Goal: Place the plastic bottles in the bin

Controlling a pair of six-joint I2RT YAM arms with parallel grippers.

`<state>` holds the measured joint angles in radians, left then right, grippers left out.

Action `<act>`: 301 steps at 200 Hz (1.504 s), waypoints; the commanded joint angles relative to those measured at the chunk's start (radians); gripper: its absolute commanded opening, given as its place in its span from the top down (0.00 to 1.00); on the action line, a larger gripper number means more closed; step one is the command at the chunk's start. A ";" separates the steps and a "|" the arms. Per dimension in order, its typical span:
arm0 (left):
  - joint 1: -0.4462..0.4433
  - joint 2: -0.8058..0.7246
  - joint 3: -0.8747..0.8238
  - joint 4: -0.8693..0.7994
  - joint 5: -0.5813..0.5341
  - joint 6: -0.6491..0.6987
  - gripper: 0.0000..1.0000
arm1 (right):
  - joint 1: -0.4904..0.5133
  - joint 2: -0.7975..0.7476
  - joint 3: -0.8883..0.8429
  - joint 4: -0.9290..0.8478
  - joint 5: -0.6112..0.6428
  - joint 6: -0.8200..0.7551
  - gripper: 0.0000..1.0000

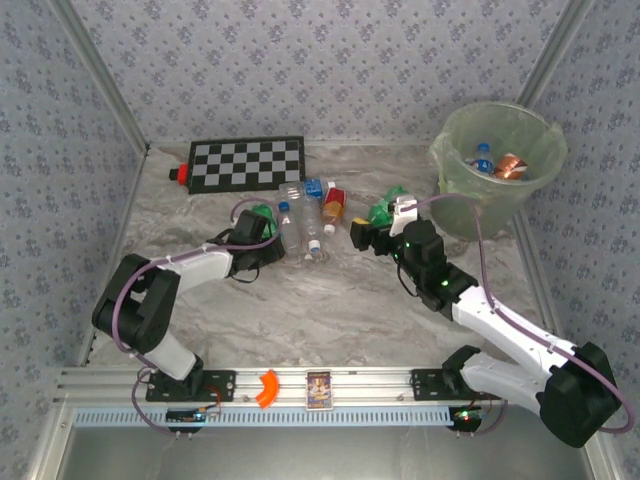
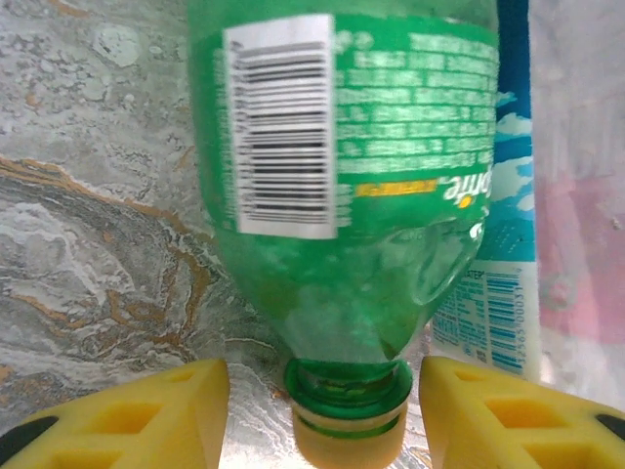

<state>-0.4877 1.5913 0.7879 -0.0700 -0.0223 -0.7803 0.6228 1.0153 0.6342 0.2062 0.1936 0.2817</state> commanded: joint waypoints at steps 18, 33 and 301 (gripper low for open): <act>0.005 0.048 0.039 -0.002 -0.003 0.003 0.49 | 0.006 -0.004 -0.004 0.007 0.006 0.017 0.00; 0.005 0.058 0.037 0.002 -0.005 0.005 0.49 | 0.005 -0.003 -0.004 0.004 0.008 0.019 0.00; -0.239 -0.666 -0.029 -0.201 0.097 0.375 0.73 | 0.053 0.229 0.277 0.115 -0.554 0.364 0.11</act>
<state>-0.6868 0.9749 0.7162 -0.2394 0.0620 -0.4580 0.6250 1.1751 0.8001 0.2836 -0.2253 0.5610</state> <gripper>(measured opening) 0.297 0.901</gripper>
